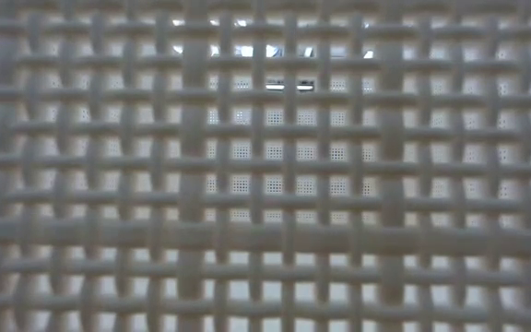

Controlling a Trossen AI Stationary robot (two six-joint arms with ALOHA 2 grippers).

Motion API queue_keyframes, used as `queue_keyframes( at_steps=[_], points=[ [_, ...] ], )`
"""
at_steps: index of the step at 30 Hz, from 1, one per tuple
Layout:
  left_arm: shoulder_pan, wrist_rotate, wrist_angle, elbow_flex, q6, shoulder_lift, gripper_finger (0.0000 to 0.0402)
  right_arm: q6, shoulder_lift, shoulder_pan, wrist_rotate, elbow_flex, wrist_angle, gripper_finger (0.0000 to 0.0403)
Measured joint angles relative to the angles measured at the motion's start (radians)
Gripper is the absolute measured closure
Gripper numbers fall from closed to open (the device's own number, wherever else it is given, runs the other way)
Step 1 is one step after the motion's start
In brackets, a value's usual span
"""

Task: Pick & place medical supplies in basket/bin
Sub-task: Put the blue bandage into the blue bin

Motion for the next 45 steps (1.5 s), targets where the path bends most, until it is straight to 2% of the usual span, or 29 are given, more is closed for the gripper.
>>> queue_keyframes(
  at_steps=[5,10,17,25,45],
  points=[
    [-0.005,0.000,-0.004,0.029,0.014,0.040,0.0247,-0.088,0.155,0.008,-0.077,0.098,-0.013,0.0180],
    [-0.006,-0.003,-0.002,0.029,0.014,0.041,0.0247,-0.152,0.265,0.031,-0.096,0.132,-0.032,0.0180],
    [0.003,-0.015,0.005,0.031,-0.006,0.039,0.0247,-0.171,0.347,0.060,-0.093,0.142,0.106,0.0180],
    [0.008,-0.024,0.026,0.031,-0.020,0.039,0.0247,-0.197,0.389,0.064,-0.024,0.142,0.192,0.0180],
    [0.008,-0.022,0.024,0.029,-0.039,0.038,0.0247,-0.215,0.407,0.028,0.025,0.141,0.177,0.0180]
  ],
)
